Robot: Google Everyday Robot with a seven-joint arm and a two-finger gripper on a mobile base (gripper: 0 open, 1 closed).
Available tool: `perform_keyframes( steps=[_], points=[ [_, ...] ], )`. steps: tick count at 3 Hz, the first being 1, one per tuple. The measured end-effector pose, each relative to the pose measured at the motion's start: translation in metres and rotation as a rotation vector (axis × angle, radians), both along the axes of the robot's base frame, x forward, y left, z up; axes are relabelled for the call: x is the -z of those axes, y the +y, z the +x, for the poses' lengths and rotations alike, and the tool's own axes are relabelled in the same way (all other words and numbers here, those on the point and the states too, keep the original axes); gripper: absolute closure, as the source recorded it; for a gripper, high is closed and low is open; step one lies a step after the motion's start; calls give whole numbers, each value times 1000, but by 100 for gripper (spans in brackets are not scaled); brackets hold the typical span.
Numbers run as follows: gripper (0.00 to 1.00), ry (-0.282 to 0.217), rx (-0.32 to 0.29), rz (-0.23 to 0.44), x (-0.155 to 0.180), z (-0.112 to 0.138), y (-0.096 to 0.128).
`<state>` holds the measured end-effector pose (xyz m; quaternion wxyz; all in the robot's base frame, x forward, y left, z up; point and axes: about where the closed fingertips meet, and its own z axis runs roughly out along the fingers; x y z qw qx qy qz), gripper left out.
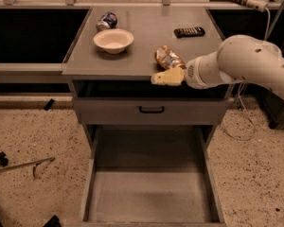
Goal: Place orange can into middle drawer
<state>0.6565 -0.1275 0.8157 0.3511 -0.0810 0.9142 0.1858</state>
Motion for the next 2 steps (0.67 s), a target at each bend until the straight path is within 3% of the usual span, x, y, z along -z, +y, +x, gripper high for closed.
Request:
perform_keyframes(
  steps=[2],
  points=[
    [0,-10,128,-37,-28,-39,-42]
  ],
)
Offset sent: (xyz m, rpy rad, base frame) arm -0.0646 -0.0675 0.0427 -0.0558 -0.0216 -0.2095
